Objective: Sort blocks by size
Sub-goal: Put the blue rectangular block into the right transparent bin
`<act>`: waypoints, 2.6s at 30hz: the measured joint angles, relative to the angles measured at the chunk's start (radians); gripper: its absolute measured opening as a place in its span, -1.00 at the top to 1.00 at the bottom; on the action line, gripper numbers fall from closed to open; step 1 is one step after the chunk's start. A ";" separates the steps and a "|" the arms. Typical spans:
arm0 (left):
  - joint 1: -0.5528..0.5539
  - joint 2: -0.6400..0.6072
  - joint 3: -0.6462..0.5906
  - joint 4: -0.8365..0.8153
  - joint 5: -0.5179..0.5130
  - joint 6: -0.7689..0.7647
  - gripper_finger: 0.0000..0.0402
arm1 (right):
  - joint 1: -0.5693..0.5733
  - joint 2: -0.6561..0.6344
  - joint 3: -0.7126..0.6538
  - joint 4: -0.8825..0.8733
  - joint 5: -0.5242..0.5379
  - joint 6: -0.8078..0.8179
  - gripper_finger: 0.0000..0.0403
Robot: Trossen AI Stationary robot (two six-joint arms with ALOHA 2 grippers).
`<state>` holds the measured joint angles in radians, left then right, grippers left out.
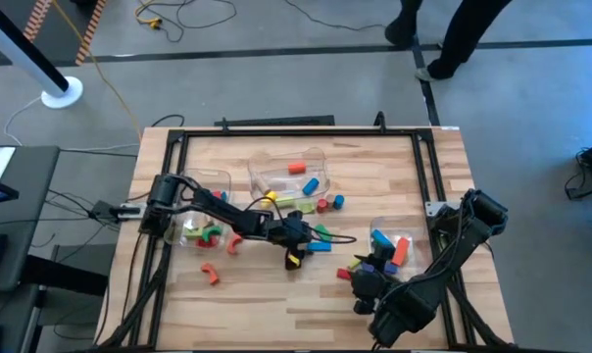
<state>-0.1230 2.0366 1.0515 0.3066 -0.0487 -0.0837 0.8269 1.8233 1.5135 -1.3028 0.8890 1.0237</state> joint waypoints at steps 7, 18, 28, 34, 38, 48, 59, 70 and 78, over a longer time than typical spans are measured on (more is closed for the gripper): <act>-0.001 0.008 0.005 0.000 -0.013 0.018 0.15 | 0.000 0.000 0.000 0.006 0.002 0.000 -0.26; -0.002 0.009 0.004 -0.005 -0.013 0.038 0.48 | 0.004 0.000 0.000 0.008 0.003 0.008 -0.26; -0.002 0.010 0.004 -0.007 -0.007 0.046 0.47 | 0.004 0.000 0.000 0.008 0.003 0.008 -0.26; 0.000 -0.017 0.001 -0.025 0.050 0.065 0.47 | 0.005 0.000 0.000 0.022 0.011 -0.024 -0.26; -0.003 -0.072 -0.001 -0.081 0.131 0.088 0.47 | 0.004 0.000 -0.008 0.093 0.053 -0.113 -0.26; -0.002 -0.297 -0.001 -0.240 0.303 0.125 0.47 | -0.028 0.000 -0.064 0.393 0.089 -0.497 -0.26; 0.024 -0.443 0.002 -0.296 0.487 0.098 0.47 | -0.083 0.000 -0.080 0.633 0.162 -0.884 -0.26; 0.027 -0.443 0.001 -0.244 0.572 0.071 0.47 | -0.138 -0.001 -0.080 0.780 0.101 -1.102 -0.26; 0.034 -0.444 0.001 -0.203 0.635 0.046 0.47 | -0.145 0.012 -0.080 0.828 0.100 -1.156 -0.25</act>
<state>-0.0894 1.5929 1.0523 0.1034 0.5866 -0.0374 0.6819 1.8348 1.4338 -0.4743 0.9886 -0.1326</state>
